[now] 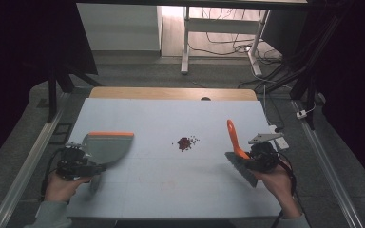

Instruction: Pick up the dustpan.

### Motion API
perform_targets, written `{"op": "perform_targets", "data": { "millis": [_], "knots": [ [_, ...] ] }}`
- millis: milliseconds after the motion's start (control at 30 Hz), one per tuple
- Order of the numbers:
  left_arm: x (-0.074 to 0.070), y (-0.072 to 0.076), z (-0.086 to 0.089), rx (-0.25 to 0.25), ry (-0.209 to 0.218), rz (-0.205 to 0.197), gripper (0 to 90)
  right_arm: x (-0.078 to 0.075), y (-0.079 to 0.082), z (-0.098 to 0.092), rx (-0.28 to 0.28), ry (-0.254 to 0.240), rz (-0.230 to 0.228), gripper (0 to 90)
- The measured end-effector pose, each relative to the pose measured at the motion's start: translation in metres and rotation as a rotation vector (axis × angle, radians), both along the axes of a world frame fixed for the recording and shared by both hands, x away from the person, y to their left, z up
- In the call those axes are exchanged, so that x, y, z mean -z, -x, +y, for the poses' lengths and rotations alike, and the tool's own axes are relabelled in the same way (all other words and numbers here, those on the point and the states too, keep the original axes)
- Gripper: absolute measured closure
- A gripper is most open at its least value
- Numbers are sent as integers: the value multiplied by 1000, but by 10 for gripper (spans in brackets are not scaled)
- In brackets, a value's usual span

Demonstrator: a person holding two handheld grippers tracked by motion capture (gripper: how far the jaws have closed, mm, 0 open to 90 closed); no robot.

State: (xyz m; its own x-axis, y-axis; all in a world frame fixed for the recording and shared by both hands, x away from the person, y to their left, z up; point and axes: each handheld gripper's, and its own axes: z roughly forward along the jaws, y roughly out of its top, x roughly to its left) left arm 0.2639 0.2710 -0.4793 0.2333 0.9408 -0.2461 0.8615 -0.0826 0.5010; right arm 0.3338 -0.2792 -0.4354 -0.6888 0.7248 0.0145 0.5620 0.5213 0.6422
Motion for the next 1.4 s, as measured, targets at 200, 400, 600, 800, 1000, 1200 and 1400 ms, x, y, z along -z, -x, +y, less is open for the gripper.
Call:
{"op": "perform_targets", "data": {
  "millis": [200,400,600,800,1000,1200,1400],
  "knots": [
    [20,-5,-1,-21,5,56,171,0,0,-1,0,-1,0,703],
    [33,-12,-3,-31,7,71,206,0,0,0,5,-2,-2,703],
    [39,-16,-2,-48,18,67,301,1,0,1,1,7,-2,703],
    [42,-18,-3,-65,20,64,349,0,0,0,0,5,-7,703],
    [43,-19,-4,-78,24,59,444,0,0,0,4,6,-8,703],
    [44,-20,-4,-87,23,55,517,1,1,1,2,7,-8,703],
    [44,-19,1,-107,27,43,611,1,1,1,-4,10,-13,703]
  ]
}}
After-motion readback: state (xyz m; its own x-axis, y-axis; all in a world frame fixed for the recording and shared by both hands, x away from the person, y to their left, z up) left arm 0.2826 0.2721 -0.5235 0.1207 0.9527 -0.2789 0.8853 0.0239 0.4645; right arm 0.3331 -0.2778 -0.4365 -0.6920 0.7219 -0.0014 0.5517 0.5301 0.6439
